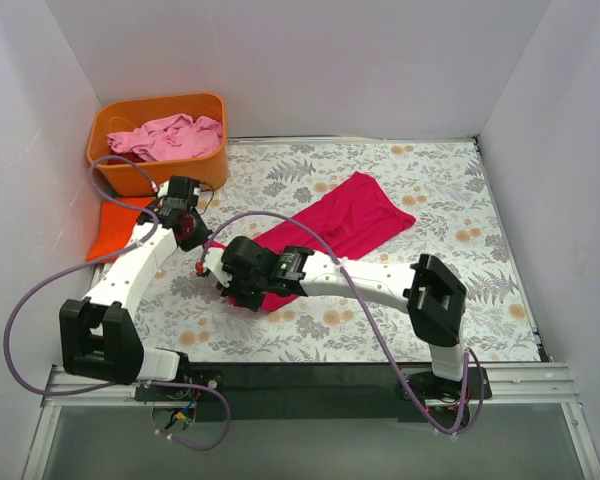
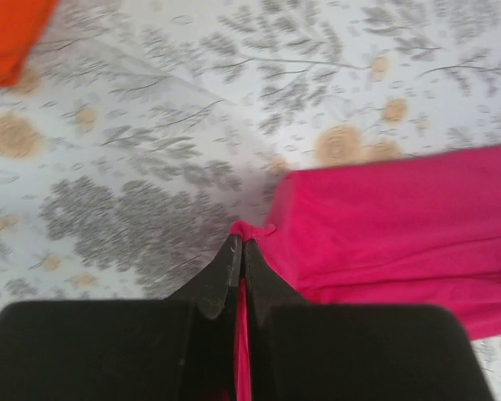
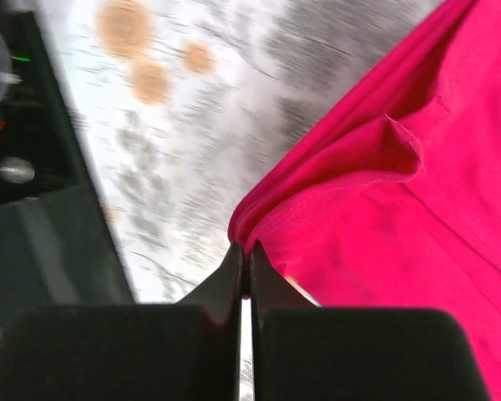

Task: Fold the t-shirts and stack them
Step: Fold the tshirt

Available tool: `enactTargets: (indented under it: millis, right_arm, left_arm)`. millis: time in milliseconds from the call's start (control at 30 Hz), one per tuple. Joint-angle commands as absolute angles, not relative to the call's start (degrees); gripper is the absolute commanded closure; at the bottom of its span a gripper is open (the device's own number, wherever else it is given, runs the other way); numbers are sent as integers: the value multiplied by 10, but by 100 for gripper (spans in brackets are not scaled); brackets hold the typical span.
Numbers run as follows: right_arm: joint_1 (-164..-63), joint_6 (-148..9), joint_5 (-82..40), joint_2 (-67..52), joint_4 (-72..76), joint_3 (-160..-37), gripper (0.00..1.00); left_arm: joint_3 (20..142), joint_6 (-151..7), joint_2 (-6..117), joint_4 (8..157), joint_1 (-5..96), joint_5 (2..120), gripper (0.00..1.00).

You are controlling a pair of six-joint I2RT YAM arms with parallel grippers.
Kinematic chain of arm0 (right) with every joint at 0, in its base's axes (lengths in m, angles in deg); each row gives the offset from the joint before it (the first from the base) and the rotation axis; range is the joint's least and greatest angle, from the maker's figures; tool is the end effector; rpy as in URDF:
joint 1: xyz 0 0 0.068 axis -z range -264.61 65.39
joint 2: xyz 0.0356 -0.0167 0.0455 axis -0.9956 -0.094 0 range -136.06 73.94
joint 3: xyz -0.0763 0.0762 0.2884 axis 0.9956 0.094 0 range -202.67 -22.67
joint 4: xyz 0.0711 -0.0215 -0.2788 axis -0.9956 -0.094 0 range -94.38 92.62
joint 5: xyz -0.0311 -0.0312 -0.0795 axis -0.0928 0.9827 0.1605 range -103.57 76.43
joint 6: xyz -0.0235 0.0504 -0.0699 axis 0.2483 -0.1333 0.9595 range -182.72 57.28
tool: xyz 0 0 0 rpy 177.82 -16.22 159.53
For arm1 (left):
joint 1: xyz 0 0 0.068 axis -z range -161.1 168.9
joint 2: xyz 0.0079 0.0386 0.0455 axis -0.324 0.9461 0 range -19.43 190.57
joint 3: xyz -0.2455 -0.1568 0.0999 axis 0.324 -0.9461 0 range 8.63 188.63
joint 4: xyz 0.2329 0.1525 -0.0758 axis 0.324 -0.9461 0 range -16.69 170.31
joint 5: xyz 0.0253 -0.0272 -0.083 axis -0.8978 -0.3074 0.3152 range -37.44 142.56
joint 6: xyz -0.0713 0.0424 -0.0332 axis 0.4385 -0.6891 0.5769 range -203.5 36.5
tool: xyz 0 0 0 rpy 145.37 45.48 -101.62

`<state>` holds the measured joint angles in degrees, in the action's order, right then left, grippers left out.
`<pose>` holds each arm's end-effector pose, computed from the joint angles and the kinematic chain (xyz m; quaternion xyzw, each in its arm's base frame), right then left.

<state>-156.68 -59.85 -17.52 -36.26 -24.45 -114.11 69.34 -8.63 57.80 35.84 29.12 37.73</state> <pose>0.1515 0.4859 0.2539 -0.5737 0.7271 0.2396 0.2912 0.3051 -0.0343 0.2539 -0.5407 0.7940 -0.0759 0.2675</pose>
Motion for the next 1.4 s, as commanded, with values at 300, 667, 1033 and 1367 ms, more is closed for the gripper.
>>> enactTargets:
  millis: [300,667,1033,1367]
  right_arm:
    - [-1431,-510,40,-278,-290,-1032,99]
    - [-1384,-484,144,-285,-266,-993,99]
    - [-1364,-491,224,-297,-217,-942,99]
    - [-1362,-500,233,-331,-191,-919,80]
  left_arm:
    - [882,-22,802,485,382,497,100]
    - [955,-26,913,572,408,572,100]
    - [970,-37,953,635,428,596,100]
    - [948,-33,976,663,438,572,88]
